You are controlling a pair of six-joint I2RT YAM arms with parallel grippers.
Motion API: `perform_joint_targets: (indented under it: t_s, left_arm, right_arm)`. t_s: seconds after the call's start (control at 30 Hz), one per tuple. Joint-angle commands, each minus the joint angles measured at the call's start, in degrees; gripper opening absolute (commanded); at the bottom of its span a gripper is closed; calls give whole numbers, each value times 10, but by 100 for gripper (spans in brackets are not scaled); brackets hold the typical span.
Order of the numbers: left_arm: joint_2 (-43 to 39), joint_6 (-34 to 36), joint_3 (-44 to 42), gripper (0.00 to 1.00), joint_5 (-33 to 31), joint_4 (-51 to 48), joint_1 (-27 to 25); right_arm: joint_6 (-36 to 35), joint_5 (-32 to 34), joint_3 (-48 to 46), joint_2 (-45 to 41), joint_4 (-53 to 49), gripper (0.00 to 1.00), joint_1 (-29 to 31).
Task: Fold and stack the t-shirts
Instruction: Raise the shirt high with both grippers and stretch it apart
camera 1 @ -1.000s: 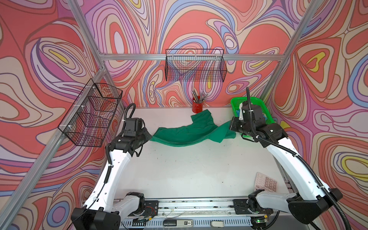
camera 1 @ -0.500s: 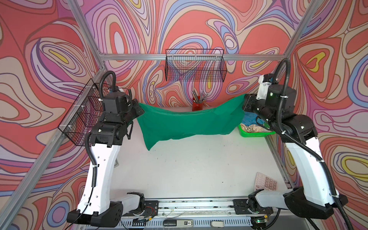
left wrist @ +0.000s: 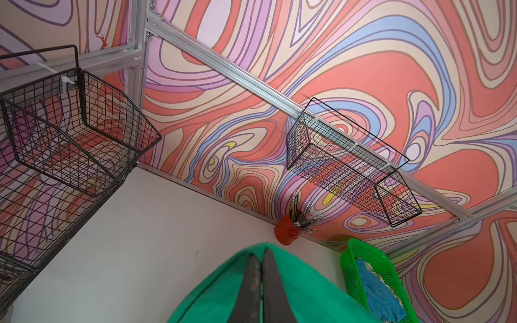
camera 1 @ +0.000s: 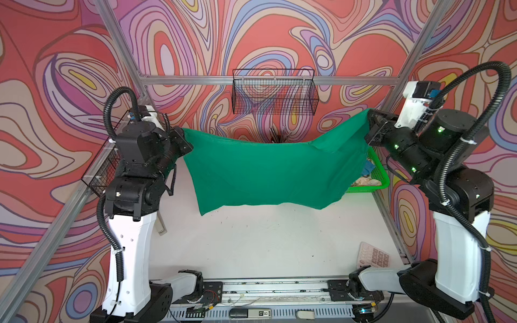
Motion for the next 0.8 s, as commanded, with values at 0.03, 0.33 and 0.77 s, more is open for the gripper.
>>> perform_joint_targets:
  t_s: [0.03,0.33,0.77]
  left_arm:
    - [-29,20,24,0,-12,9,2]
    - [-54,33,93,0,-30,4,1]
    - [-101,57,127,0,-46,15,-11]
  right_arm:
    - [-21,-47,11,-32,28,0,-3]
    - [-36,-129,45,-64,84,0,-2]
    - [-30,-155,80,-91,88,0,-2]
